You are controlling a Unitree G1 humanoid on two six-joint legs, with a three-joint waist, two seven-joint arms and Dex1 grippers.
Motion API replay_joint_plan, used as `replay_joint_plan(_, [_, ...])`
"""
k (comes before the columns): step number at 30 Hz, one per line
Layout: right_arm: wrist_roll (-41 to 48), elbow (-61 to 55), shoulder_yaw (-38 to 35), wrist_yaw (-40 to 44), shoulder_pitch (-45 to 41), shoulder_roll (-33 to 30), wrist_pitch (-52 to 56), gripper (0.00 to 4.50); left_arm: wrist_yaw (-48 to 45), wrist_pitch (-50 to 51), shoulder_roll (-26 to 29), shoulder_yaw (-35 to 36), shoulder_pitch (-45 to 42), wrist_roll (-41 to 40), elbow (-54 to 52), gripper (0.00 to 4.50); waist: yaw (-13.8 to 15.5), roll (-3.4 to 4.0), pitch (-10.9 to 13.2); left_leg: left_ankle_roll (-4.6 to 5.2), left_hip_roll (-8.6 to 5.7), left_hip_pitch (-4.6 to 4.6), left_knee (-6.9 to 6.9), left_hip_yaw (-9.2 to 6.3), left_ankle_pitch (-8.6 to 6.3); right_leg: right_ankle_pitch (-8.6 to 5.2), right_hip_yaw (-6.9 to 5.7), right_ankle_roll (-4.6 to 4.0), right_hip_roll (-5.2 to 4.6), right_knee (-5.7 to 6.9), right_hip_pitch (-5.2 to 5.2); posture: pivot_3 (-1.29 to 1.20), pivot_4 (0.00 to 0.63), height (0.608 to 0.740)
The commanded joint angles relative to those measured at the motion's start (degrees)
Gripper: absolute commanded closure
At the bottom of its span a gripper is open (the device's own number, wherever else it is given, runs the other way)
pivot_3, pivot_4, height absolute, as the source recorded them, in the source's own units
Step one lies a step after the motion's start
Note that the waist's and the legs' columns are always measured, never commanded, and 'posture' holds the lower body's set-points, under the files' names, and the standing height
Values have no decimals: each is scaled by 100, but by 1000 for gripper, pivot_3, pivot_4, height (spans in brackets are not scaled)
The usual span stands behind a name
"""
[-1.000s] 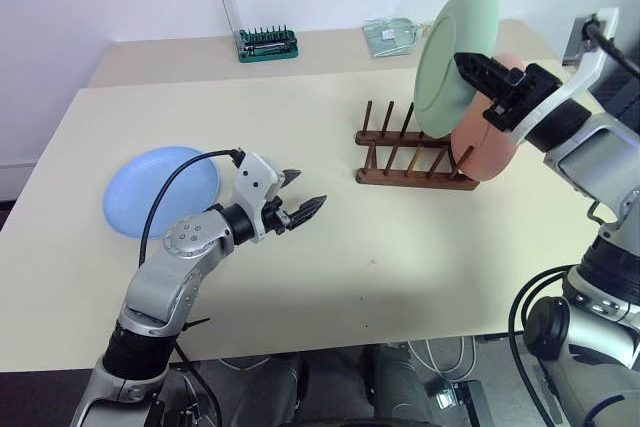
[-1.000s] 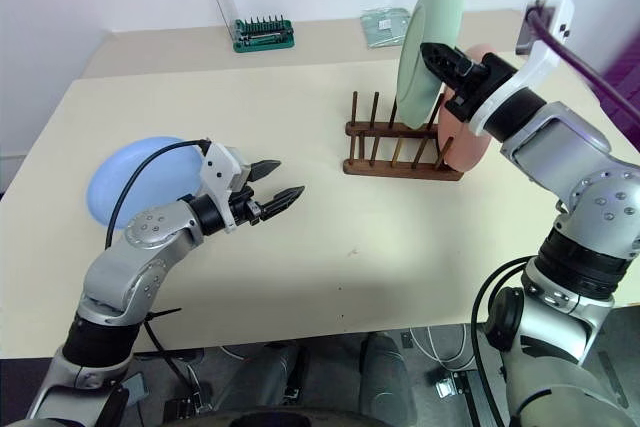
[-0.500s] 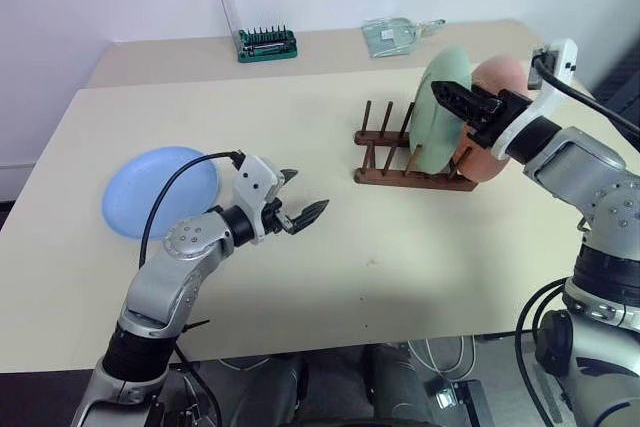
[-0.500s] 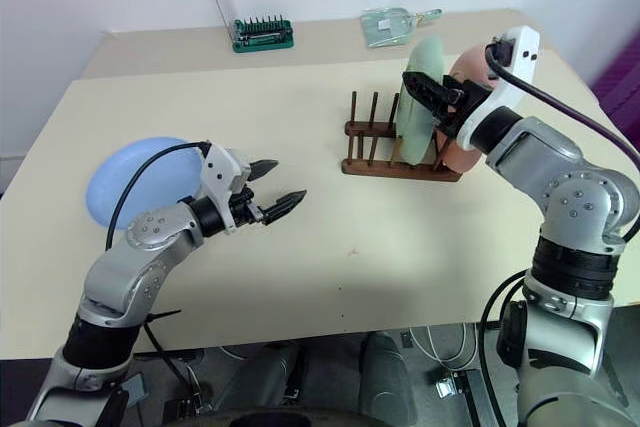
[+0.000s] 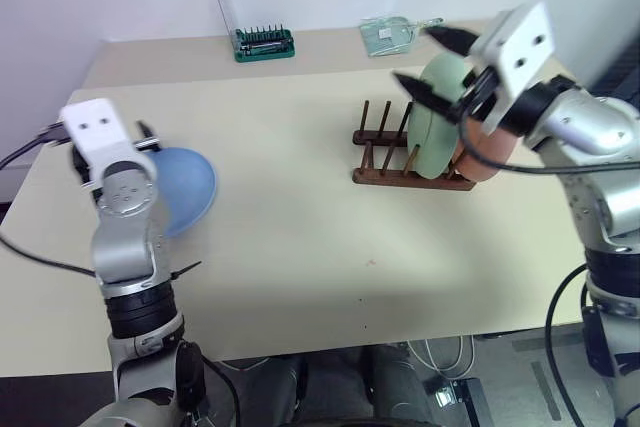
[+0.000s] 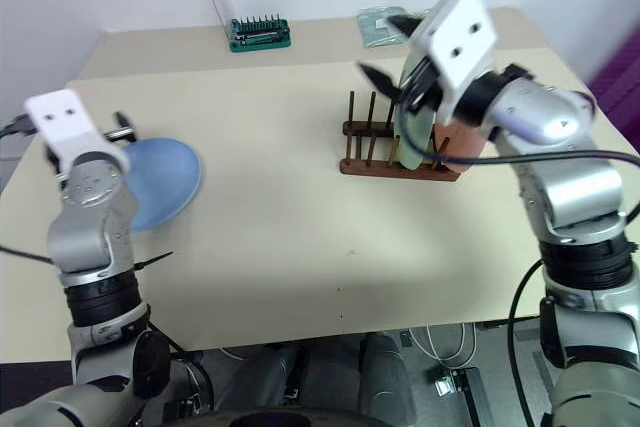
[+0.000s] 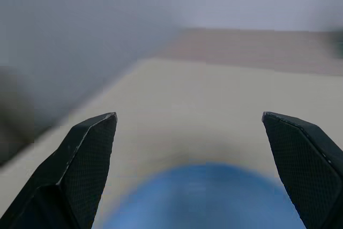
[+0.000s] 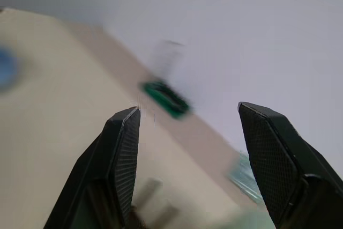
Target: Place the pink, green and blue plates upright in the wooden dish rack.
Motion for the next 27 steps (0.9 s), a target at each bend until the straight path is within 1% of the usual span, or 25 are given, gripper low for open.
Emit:
replay_joint_plan(1, [4, -446, 342, 384, 127, 274, -145, 1563, 458, 739, -235, 583, -18, 184, -649, 43, 37, -16, -4, 0, -2, -1, 4, -6, 0, 0, -2, 0, 0, 0, 2, 0, 150, 738])
replay_joint_plan(4, [-77, -478, 461, 502, 241, 485, -158, 1563, 340, 1262, -422, 695, 136, 124, -883, 43, 123, -22, -5, -1, -7, -2, 17, -14, 0, 0, -7, 0, -2, 0, 10, 0, 150, 738])
replay_joint_plan(7, [-138, -554, 630, 581, 434, 694, -166, 1563, 296, 1801, -891, 986, 414, 20, -1159, 43, 150, -24, -7, -2, -7, 7, 18, -13, 1, 1, -6, 1, -2, 6, 15, 0, 150, 738])
replay_joint_plan(9, [-232, -560, 665, 651, 515, 731, -199, 1563, 297, 2013, -1095, 1161, 441, 4, -1227, 43, 150, -29, -4, -5, -5, 6, 17, -14, 3, 0, -7, 0, -1, 9, 11, 0, 150, 738])
replay_joint_plan(12, [-397, -525, 711, 685, 615, 778, -245, 1563, 246, 2197, -1567, 1864, 361, -313, -1071, 828, 146, -30, -5, -9, -5, 5, 17, -15, 4, 0, -8, 0, 0, 9, 11, 0, 150, 738])
replay_joint_plan(14, [-476, -513, 713, 700, 641, 801, -264, 1563, 172, 2255, -1681, 2111, 279, -463, -979, 1795, 146, -31, -6, -9, -4, 7, 16, -15, 4, 0, -8, 0, 0, 9, 11, 0, 150, 738])
replay_joint_plan(15, [-516, -515, 706, 706, 650, 811, -264, 1563, 121, 2227, -1650, 2105, 269, -488, -942, 2399, 142, -30, -6, -10, -4, 7, 15, -15, 4, 0, -9, 0, 0, 9, 11, 0, 150, 738])
replay_joint_plan(17, [-585, -535, 687, 705, 678, 823, -266, 1563, -109, 2084, -1493, 1933, 254, -584, -848, 3322, 137, -30, -6, -10, -4, 8, 15, -14, 4, 0, -8, 0, 0, 9, 10, 0, 150, 738])
replay_joint_plan(18, [-613, -544, 679, 702, 691, 830, -268, 1563, -179, 2014, -1431, 1858, 247, -603, -821, 3921, 139, -30, -6, -10, -4, 8, 14, -14, 4, 0, -9, 0, 0, 9, 10, 0, 150, 738])
replay_joint_plan(19, [-632, -549, 672, 704, 699, 838, -269, 1563, -215, 1970, -1398, 1817, 242, -610, -806, 4410, 140, -30, -6, -10, -4, 8, 14, -14, 4, 0, -9, 0, 0, 10, 10, 0, 150, 738])
replay_joint_plan(21, [-721, -527, 677, 723, 707, 822, -300, 1563, -495, 1769, -1417, 1660, 60, -878, -743, 4466, 161, -25, -10, -12, -5, 10, 14, -14, 5, 0, -8, 0, -1, 11, 14, 0, 150, 738])
replay_joint_plan(23, [-725, -485, 688, 815, 686, 804, -263, 1563, -923, 1368, -1335, 1173, -45, -1066, -791, 4466, 161, -31, -9, -12, -6, 11, 15, -15, 5, 1, -9, 0, -1, 10, 18, 0, 150, 738])
replay_joint_plan(25, [-739, -449, 682, 867, 658, 808, -235, 1563, -1132, 1069, -1326, 869, -107, -1160, -862, 4466, 156, -36, -6, -12, -6, 8, 16, -16, 5, 1, -10, 0, -1, 9, 15, 0, 150, 738])
replay_joint_plan(26, [-764, -435, 680, 881, 638, 816, -248, 1001, -1190, 913, -1387, 804, -185, -1262, -896, 4500, 149, -36, -6, -12, -6, 7, 16, -17, 5, 1, -11, 0, -1, 9, 15, 0, 150, 738])
replay_joint_plan(27, [-852, -404, 710, 878, 569, 841, -322, 711, -1313, 688, -1370, 567, -263, -1290, -934, 4500, 142, -36, -6, -12, -6, 7, 16, -17, 5, 1, -11, 0, -1, 8, 14, 0, 150, 738])
